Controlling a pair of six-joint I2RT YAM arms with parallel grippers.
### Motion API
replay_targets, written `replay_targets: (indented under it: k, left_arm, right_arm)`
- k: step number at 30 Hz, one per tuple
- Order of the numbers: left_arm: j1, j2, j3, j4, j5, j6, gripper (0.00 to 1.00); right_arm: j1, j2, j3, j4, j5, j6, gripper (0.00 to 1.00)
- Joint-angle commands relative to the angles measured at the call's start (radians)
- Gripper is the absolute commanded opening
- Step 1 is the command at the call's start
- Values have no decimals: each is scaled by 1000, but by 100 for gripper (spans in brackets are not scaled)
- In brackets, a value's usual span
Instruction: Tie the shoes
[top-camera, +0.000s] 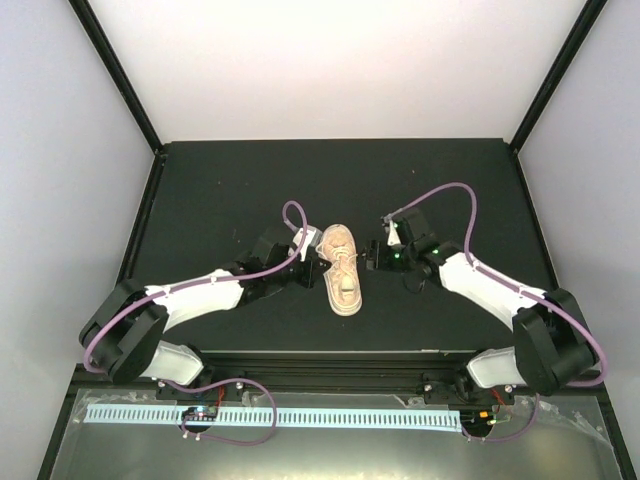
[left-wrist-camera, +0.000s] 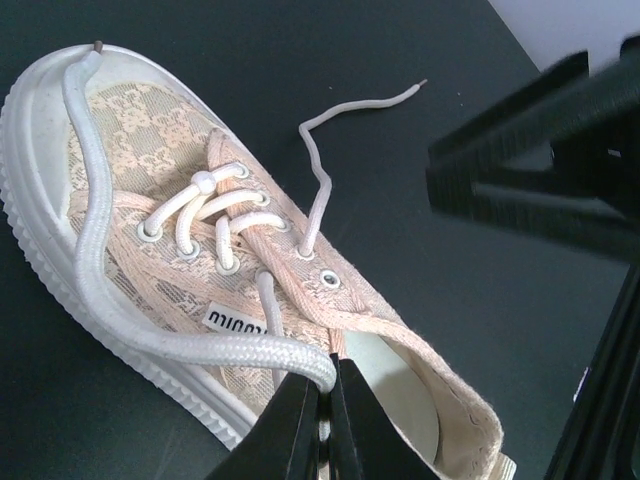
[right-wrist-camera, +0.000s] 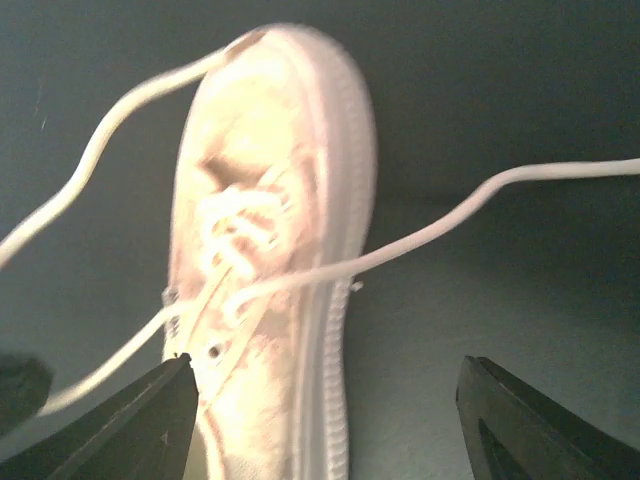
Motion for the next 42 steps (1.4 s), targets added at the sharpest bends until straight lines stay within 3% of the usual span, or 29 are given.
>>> replay_targets:
  k: [1, 9, 11, 13, 16, 18, 28, 30, 33, 38, 42]
  left_arm:
    - [6, -23, 43, -31, -20, -9, 2]
    - [10, -40, 46, -53, -22, -5, 2]
    - [10, -47, 48, -61, -28, -2, 2]
    - [10, -56, 44, -66, -30, 1, 2]
    - [10, -74, 33, -70, -17, 14, 2]
    - [10, -89, 26, -83, 0, 31, 2]
    - [1, -259, -90, -144, 117, 66, 2]
    - [1, -280, -107, -162, 140, 65, 2]
    - [0, -297, -113, -187, 175, 72, 2]
    - [1, -317, -116, -193, 197, 117, 2]
    - [0, -319, -104, -210, 159, 118, 1]
  right_arm:
    - [83, -6, -7, -43, -44, -19, 74]
    - [172, 116, 27, -41, -117, -60, 64]
    - [196, 134, 29, -46, -106, -56, 57]
    - [212, 142, 16, -50, -95, -42, 42]
    - [227, 121, -18, -70, -74, 6, 12]
    - [244, 82, -39, -88, -74, 43, 5]
    - [383, -120, -146, -186, 8, 247, 2]
    - [401, -146, -165, -181, 8, 275, 13]
    - [404, -203, -165, -217, 52, 293, 61]
    - [372, -319, -91, -315, 350, 317, 88]
    - [206, -329, -117, -171, 347, 334, 89]
